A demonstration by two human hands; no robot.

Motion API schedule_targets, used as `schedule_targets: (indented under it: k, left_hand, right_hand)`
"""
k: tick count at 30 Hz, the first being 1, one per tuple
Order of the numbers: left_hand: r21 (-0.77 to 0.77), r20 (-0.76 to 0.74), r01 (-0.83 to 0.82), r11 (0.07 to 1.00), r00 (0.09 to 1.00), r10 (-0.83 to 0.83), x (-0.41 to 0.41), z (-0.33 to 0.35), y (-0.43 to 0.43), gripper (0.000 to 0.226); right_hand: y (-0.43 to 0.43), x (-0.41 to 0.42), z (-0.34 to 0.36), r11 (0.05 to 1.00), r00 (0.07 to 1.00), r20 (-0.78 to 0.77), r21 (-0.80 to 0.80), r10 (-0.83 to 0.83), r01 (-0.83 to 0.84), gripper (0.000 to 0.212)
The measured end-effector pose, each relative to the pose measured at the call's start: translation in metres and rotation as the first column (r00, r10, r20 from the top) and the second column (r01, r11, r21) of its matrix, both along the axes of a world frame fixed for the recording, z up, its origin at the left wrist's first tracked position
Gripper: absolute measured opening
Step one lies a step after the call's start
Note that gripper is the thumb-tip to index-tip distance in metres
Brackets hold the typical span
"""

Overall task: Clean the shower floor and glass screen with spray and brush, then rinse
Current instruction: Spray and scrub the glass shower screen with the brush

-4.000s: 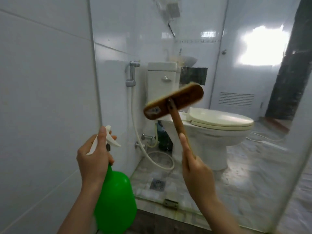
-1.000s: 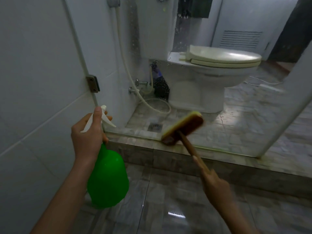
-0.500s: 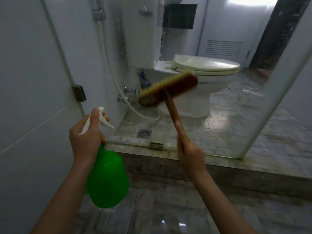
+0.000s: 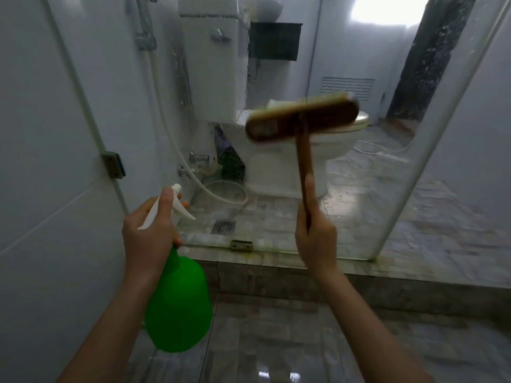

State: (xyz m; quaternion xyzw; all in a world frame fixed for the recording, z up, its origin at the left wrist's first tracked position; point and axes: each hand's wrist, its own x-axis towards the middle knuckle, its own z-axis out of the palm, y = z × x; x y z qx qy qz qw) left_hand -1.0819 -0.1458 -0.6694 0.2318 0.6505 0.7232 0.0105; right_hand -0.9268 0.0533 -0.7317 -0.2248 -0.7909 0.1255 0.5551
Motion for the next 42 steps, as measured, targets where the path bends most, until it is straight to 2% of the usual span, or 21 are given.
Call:
schedule_targets:
  k: [3, 5, 6, 8, 9, 10, 13, 16, 18, 19, 21, 23, 24, 26, 30, 33, 36, 38, 40, 42]
  left_hand:
    - [0.011, 0.013, 0.026, 1.0, 1.0, -0.027, 0.009, 0.002, 0.01, 0.025]
    - [0.018, 0.014, 0.044, 0.999, 0.999, -0.044, 0.015, 0.004, 0.016, 0.024]
    - [0.016, 0.009, 0.053, 0.998, 0.999, -0.053, 0.019, 0.005, 0.018, 0.024]
    - [0.016, -0.008, 0.07, 0.997, 0.998, -0.07, 0.025, 0.006, 0.023, 0.03]
    - [0.014, -0.014, 0.08, 0.997, 0.997, -0.08, 0.028, 0.005, 0.025, 0.034]
    - [0.012, -0.017, 0.091, 0.996, 0.996, -0.091, 0.03, 0.003, 0.028, 0.036]
    - [0.007, 0.003, 0.139, 0.99, 0.99, -0.139, 0.038, -0.001, 0.037, 0.037]
    - [-0.004, 0.023, 0.16, 0.987, 0.987, -0.16, 0.045, -0.006, 0.049, 0.034]
    - [0.007, 0.02, 0.172, 0.985, 0.985, -0.172, 0.049, -0.005, 0.054, 0.029]
    - [0.013, 0.013, 0.174, 0.985, 0.985, -0.174, 0.051, -0.004, 0.056, 0.028]
    - [0.013, -0.008, 0.181, 0.983, 0.983, -0.181, 0.054, -0.004, 0.06, 0.03]
    - [0.011, -0.016, 0.191, 0.981, 0.981, -0.191, 0.056, -0.006, 0.062, 0.029]
    - [0.012, -0.015, 0.194, 0.981, 0.981, -0.194, 0.056, -0.008, 0.062, 0.028]
    - [0.002, -0.01, 0.2, 0.98, 0.98, -0.2, 0.057, -0.012, 0.063, 0.027]
    - [-0.04, -0.01, 0.224, 0.974, 0.974, -0.224, 0.057, -0.022, 0.066, 0.03]
    - [-0.034, -0.007, 0.23, 0.973, 0.973, -0.23, 0.057, -0.023, 0.067, 0.035]
    - [-0.013, -0.012, 0.211, 0.977, 0.977, -0.211, 0.053, -0.026, 0.069, 0.032]
    - [-0.008, -0.008, 0.199, 0.98, 0.98, -0.199, 0.05, -0.028, 0.068, 0.031]
    - [-0.011, -0.007, 0.198, 0.98, 0.98, -0.198, 0.047, -0.032, 0.068, 0.028]
    - [-0.015, -0.007, 0.196, 0.981, 0.981, -0.196, 0.044, -0.036, 0.068, 0.027]
  right_hand:
    - [0.024, -0.002, 0.035, 0.999, 0.992, -0.113, 0.014, -0.048, 0.05, 0.053]
    - [0.022, 0.02, -0.005, 0.996, 0.994, -0.055, -0.007, -0.09, 0.089, 0.056]
    - [0.013, 0.036, -0.039, 0.993, 0.995, -0.018, -0.061, -0.099, 0.098, 0.057]
    - [-0.012, 0.066, -0.097, 0.957, 0.995, 0.044, -0.271, -0.091, 0.1, 0.064]
    - [-0.023, 0.077, -0.113, 0.927, 0.995, 0.065, -0.361, -0.081, 0.099, 0.068]
    - [-0.028, 0.082, -0.117, 0.917, 0.994, 0.072, -0.385, -0.077, 0.099, 0.068]
    - [-0.005, 0.073, -0.058, 0.965, 0.997, -0.003, -0.253, -0.075, 0.072, 0.055]
    - [0.039, 0.059, 0.017, 0.982, 0.975, -0.146, -0.111, -0.166, 0.151, 0.051]
    - [0.047, 0.065, 0.01, 0.979, 0.969, -0.16, -0.109, -0.188, 0.171, 0.052]
    - [0.044, 0.073, -0.015, 0.976, 0.973, -0.133, -0.14, -0.188, 0.169, 0.052]
    - [0.023, 0.095, -0.084, 0.939, 0.978, -0.077, -0.301, -0.195, 0.164, 0.054]
    - [-0.009, 0.111, -0.132, 0.844, 0.978, -0.03, -0.511, -0.204, 0.161, 0.058]
    - [-0.019, 0.113, -0.138, 0.81, 0.973, -0.028, -0.56, -0.229, 0.175, 0.059]
    - [-0.017, 0.104, -0.121, 0.829, 0.965, -0.106, -0.539, -0.241, 0.149, 0.058]
    - [0.031, 0.079, -0.049, 0.915, 0.932, -0.242, -0.367, -0.27, 0.17, 0.053]
    - [0.033, 0.085, -0.077, 0.923, 0.953, -0.182, -0.347, -0.244, 0.17, 0.056]
    - [-0.005, 0.107, -0.163, 0.879, 0.986, 0.001, -0.452, -0.166, 0.149, 0.064]
    - [-0.028, 0.115, -0.182, 0.845, 0.991, 0.075, -0.517, -0.112, 0.135, 0.071]
    - [-0.022, 0.107, -0.164, 0.859, 0.995, 0.026, -0.503, -0.095, 0.095, 0.066]
    - [-0.001, 0.092, -0.127, 0.909, 0.99, -0.08, -0.411, -0.116, 0.073, 0.058]
